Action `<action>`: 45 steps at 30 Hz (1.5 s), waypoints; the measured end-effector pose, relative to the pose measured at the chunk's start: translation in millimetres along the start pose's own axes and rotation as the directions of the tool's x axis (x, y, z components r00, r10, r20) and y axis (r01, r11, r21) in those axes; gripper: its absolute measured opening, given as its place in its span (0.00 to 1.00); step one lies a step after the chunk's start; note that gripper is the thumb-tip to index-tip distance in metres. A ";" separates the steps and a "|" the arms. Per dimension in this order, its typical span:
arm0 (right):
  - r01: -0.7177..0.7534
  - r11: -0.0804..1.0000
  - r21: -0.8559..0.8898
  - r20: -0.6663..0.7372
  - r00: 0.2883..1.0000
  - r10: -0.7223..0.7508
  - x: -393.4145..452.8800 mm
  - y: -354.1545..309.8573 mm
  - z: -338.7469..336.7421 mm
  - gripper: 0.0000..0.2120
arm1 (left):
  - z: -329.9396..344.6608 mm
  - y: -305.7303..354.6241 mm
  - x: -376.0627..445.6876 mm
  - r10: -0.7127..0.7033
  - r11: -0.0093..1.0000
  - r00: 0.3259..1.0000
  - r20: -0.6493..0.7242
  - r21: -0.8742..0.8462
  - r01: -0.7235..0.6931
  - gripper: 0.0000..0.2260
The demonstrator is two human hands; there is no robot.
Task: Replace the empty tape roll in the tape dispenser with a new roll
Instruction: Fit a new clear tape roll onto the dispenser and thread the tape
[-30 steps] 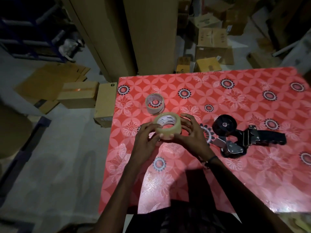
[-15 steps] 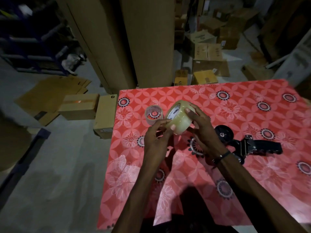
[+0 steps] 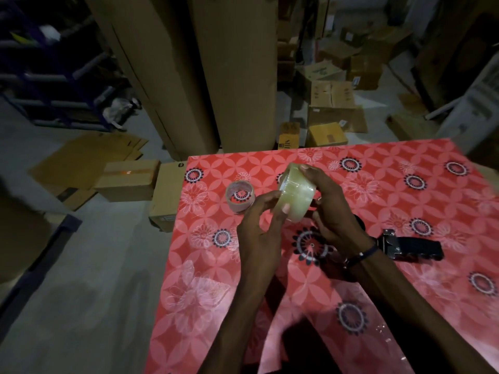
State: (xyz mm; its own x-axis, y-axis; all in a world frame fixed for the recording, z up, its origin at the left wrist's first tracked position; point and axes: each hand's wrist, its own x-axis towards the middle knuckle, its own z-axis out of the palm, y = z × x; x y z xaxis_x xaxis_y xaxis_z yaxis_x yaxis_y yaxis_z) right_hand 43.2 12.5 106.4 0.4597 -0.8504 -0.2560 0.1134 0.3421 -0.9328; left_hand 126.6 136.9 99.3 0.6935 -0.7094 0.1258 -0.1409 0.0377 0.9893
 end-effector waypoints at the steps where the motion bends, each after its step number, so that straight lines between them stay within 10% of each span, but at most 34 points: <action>1: -0.026 1.000 0.001 -0.009 1.000 0.026 0.1 -2.2 -1.6 0.23 | 2.6 3.0 -0.2 0.006 1.000 1.000 0.006 -0.022 -0.005 0.09; 45: -0.075 0.971 -0.227 0.237 0.963 0.130 -21.9 -46.4 -117.5 0.34 | 118.6 42.7 -26.1 -0.186 0.921 0.981 -0.062 -0.358 0.152 0.20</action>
State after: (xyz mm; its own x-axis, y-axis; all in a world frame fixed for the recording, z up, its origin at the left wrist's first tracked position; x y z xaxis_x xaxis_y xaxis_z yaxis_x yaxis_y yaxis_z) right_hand -75.7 -31.7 125.4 0.6662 -0.6794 -0.3074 -0.1242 0.3054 -0.9441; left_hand 18.7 73.5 129.6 0.7504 -0.6587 -0.0559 0.2285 0.1790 0.9570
